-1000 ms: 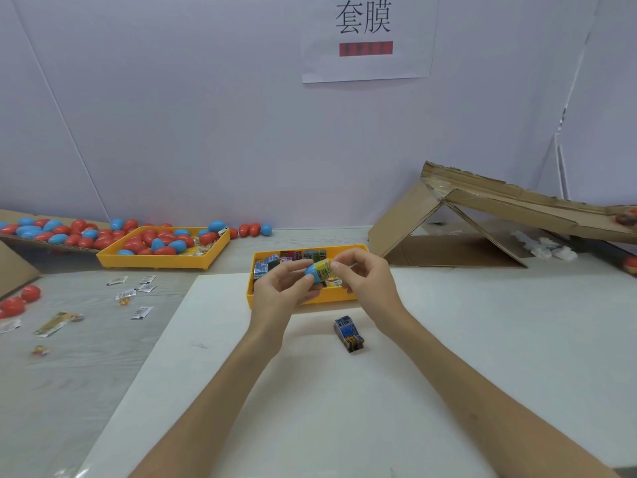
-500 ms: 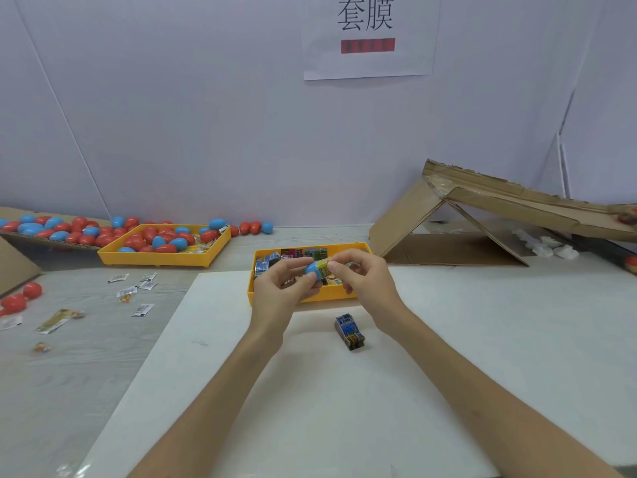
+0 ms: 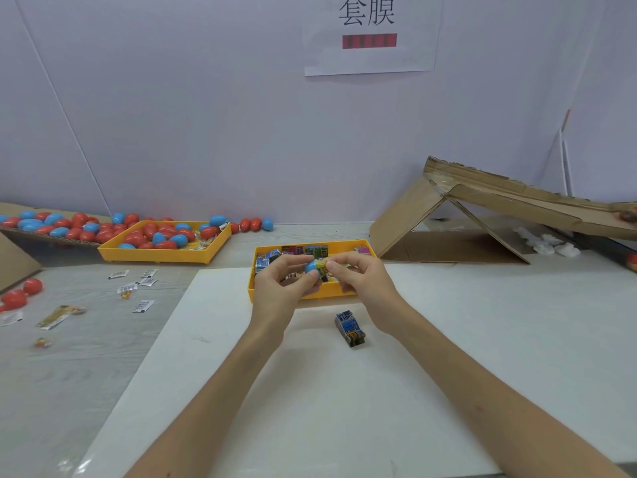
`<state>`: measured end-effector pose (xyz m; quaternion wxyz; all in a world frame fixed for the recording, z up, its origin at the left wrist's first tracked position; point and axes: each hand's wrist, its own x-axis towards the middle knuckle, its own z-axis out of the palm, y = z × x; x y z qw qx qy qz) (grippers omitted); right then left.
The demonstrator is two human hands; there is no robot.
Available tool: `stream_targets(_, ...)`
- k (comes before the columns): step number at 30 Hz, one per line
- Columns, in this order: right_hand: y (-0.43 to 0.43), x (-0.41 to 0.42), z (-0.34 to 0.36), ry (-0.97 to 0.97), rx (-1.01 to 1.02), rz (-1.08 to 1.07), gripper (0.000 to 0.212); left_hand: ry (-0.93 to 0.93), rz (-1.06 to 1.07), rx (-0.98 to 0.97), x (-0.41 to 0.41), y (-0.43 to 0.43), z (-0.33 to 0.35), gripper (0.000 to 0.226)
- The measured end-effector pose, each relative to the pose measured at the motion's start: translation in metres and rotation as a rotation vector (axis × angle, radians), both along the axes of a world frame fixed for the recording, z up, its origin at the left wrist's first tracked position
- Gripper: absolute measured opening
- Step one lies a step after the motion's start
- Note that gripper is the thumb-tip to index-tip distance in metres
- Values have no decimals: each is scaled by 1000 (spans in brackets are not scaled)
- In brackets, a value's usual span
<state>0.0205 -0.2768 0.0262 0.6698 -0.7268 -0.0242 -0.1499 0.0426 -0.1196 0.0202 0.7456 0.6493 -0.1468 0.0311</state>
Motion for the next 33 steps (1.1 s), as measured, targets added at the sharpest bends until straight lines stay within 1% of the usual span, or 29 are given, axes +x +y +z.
stream_targets(6,1,-2,-1,-81,-82,-37,7,33,-21,-19,0,0,0,21)
stream_targets(10,0,-2,0,-139,-100,-32,6,64,-17,-73,0,1,2,18)
stream_targets(11,-1,-2,0,-148,-98,-37,8,84,-27,-99,0,2,2,17)
stream_targets(15,-4,-2,1,-149,-119,-53,31,164,-93,-189,2,4,4,20)
stream_targets(17,-6,-1,1,-128,-133,-21,36,181,-114,-203,2,4,4,22)
stream_targets(21,-4,-1,-1,-146,-189,19,32,196,-152,-194,2,4,4,23)
stream_targets(25,-3,-1,-2,-168,-260,3,29,210,-171,-195,3,5,2,26)
stream_targets(33,-3,-1,-3,-156,-270,6,28,268,-213,-161,8,9,1,24)
